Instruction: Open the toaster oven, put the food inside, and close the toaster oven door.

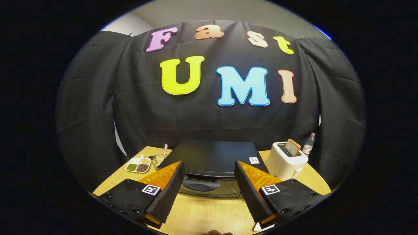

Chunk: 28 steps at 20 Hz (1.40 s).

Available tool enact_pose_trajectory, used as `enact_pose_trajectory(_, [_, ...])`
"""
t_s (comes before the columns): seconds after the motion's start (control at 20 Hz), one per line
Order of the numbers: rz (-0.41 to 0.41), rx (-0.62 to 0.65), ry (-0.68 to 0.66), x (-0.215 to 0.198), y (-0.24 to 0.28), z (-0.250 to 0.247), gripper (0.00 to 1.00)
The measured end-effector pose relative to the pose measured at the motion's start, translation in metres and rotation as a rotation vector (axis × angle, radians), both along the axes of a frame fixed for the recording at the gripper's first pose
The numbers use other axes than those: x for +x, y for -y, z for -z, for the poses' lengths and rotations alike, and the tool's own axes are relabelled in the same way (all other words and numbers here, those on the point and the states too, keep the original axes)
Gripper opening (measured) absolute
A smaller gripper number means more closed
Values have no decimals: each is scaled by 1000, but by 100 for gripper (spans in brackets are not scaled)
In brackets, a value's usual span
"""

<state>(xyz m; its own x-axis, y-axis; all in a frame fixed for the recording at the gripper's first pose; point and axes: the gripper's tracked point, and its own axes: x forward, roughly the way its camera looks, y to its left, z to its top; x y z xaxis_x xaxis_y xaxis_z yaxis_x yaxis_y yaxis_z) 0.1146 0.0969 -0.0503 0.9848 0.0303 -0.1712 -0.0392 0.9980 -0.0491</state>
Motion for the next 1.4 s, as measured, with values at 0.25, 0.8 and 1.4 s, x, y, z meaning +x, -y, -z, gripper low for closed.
enact_pose_trajectory(0.25, [34, -12, -75, 39, 2, 36, 97])
enact_pose_trajectory(0.8, [63, -37, -167, 75, -12, 89, 96])
enact_pose_trajectory(1.4, [39, 6, -268, 49, -13, 109, 97])
